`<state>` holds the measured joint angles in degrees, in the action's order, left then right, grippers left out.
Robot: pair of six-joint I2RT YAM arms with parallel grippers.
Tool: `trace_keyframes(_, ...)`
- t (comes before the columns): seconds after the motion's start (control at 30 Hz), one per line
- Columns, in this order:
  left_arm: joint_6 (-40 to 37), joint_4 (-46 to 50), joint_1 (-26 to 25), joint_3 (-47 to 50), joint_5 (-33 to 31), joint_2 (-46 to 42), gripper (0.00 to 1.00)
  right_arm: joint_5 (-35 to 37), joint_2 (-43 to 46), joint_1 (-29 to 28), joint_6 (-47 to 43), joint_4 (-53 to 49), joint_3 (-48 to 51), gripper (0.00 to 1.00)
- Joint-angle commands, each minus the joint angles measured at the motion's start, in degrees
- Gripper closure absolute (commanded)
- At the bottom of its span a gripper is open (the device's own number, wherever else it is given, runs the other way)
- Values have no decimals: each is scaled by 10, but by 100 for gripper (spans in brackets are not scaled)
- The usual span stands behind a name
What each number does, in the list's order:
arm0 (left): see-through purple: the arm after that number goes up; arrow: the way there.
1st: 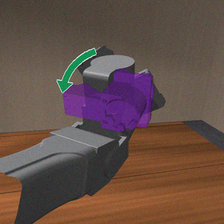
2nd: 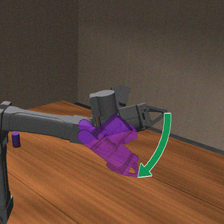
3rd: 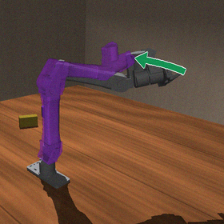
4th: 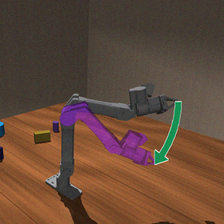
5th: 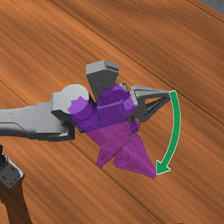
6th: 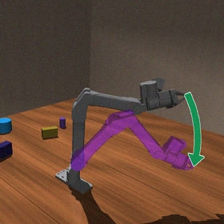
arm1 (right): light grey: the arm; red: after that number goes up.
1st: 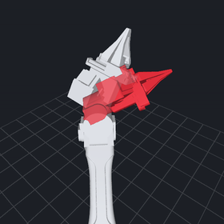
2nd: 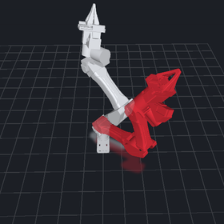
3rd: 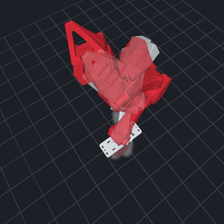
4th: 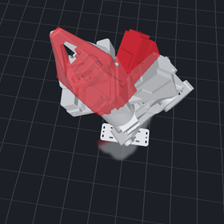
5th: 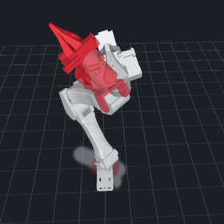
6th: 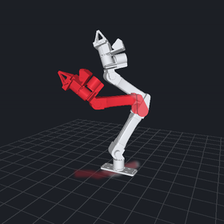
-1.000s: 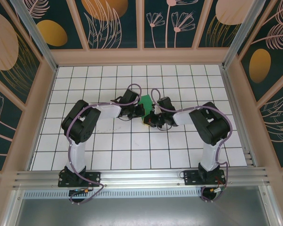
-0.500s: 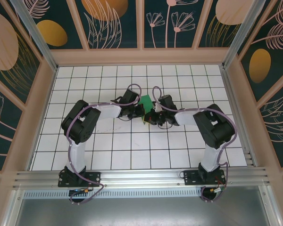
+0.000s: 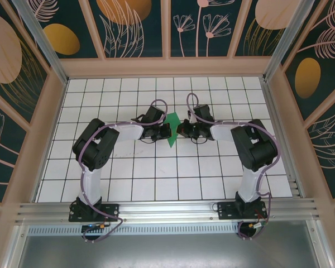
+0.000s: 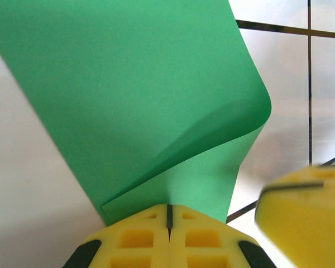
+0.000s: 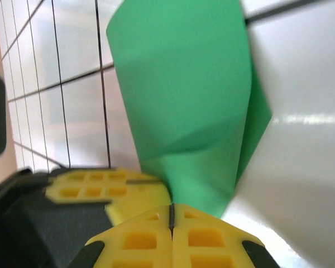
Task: Fold a paper plane with a square sheet of paper (pick it up from the middle)
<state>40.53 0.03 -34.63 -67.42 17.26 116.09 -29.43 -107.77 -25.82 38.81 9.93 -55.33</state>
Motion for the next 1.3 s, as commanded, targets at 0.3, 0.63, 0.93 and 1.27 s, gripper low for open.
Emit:
trace_keyframes(0.3, -13, 54, 1, 6, -59, 12, 100, 34, -67, 23, -46, -57, -66, 100)
trace_keyframes(0.63, -21, 64, 1, 5, -64, 12, 100, 93, -66, 47, -51, -93, -99, 100)
trace_keyframes(0.93, -60, 64, 1, -1, -64, 7, 100, 10, -17, 31, -57, -59, -65, 100)
trace_keyframes(1.27, -133, 60, 1, 2, -48, -7, 100, -20, -22, 17, -51, -41, -43, 100)
